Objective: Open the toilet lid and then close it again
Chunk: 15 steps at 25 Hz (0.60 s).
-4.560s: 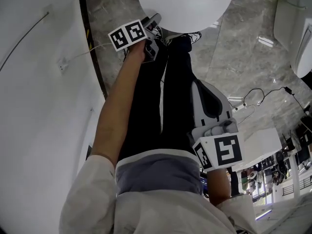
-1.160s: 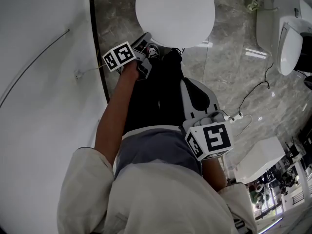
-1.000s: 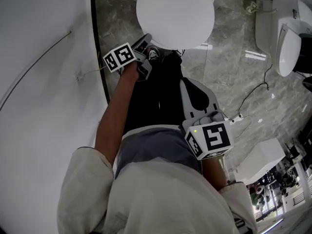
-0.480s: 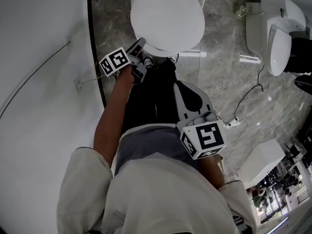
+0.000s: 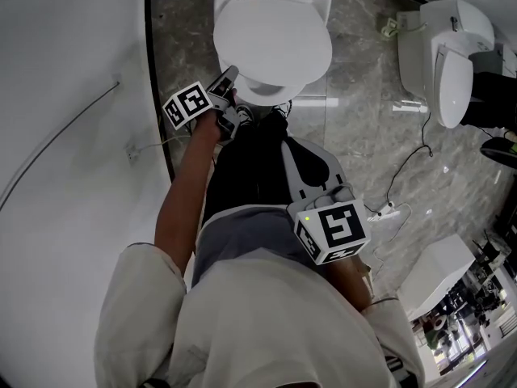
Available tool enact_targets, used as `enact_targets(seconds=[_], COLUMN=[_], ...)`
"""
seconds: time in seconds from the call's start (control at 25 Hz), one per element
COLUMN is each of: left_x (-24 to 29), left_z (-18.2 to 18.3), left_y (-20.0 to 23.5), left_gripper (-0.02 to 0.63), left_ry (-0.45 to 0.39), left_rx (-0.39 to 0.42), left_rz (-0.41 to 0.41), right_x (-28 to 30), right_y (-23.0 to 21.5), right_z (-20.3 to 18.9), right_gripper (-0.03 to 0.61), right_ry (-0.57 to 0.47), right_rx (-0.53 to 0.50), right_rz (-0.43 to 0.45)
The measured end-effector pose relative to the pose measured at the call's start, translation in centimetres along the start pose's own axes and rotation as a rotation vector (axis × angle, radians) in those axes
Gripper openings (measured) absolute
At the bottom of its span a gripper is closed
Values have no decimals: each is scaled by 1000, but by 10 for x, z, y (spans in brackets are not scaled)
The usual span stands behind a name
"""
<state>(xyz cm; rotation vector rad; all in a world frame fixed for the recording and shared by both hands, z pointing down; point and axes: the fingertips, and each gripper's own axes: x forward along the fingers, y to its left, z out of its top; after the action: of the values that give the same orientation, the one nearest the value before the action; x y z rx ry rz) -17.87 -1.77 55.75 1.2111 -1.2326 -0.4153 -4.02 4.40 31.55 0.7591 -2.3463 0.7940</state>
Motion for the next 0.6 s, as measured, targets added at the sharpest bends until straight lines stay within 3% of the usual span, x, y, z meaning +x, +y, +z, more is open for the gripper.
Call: enact_targets(seconds=[0.6], left_x=[9], left_z=[31], left_y=[-38], left_gripper=[64], left_ry=[-56], left_rx=[3], left_rz=[-43], right_x=[-15], right_y=[-2], right_z=[26], right_gripper=[10], right_ry=[-41], right_rx=[-39], right_rz=[4])
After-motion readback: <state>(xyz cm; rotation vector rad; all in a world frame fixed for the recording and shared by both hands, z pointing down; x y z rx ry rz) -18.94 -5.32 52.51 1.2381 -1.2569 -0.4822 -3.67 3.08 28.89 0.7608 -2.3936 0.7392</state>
